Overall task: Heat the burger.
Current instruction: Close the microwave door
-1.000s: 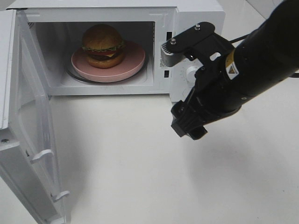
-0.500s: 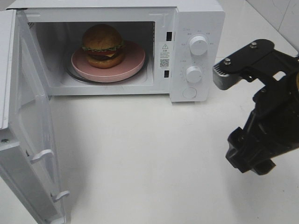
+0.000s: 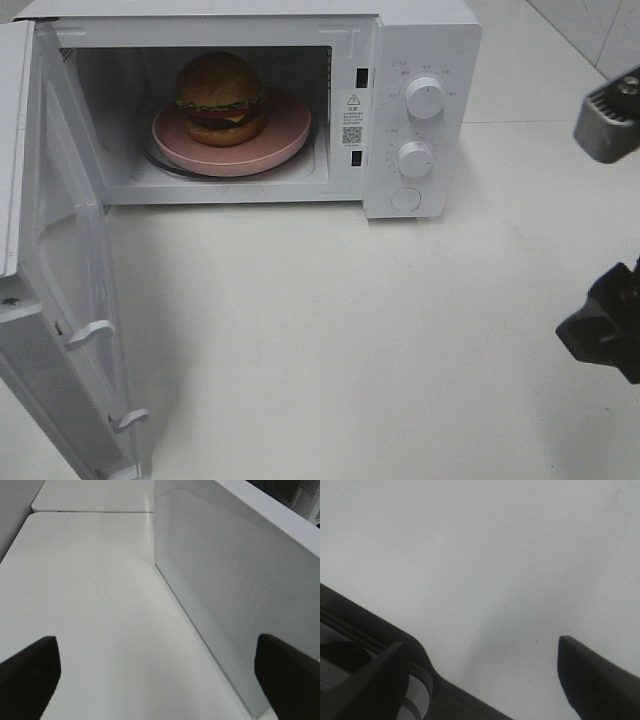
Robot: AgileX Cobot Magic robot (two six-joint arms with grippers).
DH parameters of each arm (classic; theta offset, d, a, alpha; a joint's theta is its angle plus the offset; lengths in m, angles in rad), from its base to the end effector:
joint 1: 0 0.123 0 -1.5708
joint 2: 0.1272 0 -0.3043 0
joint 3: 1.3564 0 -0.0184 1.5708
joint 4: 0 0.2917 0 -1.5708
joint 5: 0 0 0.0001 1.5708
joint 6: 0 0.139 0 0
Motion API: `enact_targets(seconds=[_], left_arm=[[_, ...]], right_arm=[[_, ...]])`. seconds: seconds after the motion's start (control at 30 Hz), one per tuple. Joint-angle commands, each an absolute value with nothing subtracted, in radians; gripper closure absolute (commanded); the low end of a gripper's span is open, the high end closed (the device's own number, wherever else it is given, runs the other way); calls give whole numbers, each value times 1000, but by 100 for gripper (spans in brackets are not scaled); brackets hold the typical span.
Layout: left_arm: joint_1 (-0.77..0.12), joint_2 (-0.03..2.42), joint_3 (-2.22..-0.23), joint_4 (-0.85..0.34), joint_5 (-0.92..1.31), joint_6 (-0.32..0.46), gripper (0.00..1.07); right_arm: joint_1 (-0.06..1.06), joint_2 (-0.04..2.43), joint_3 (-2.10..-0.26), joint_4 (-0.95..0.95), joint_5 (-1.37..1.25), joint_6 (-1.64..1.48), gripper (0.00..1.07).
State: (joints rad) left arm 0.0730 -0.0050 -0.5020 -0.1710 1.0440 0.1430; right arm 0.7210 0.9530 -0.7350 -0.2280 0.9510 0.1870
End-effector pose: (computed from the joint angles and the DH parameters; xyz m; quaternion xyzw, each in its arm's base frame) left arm 0.0549 -0.0165 0.2796 0.0324 0.8433 -0.0278 0.5358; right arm 0.1775 0.1219 0.2518 -0.2945 0.9188 0.0104 0.2626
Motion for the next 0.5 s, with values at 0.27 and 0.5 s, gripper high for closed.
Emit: enact_targets(seconds=[0.27, 0.5], left_arm=[[67, -29, -499, -175, 1038, 138, 9], [67, -29, -499, -175, 1038, 138, 9]], right_arm=[[491, 763, -632, -217, 995, 182, 31], [347, 593, -557, -198, 971, 181, 31]])
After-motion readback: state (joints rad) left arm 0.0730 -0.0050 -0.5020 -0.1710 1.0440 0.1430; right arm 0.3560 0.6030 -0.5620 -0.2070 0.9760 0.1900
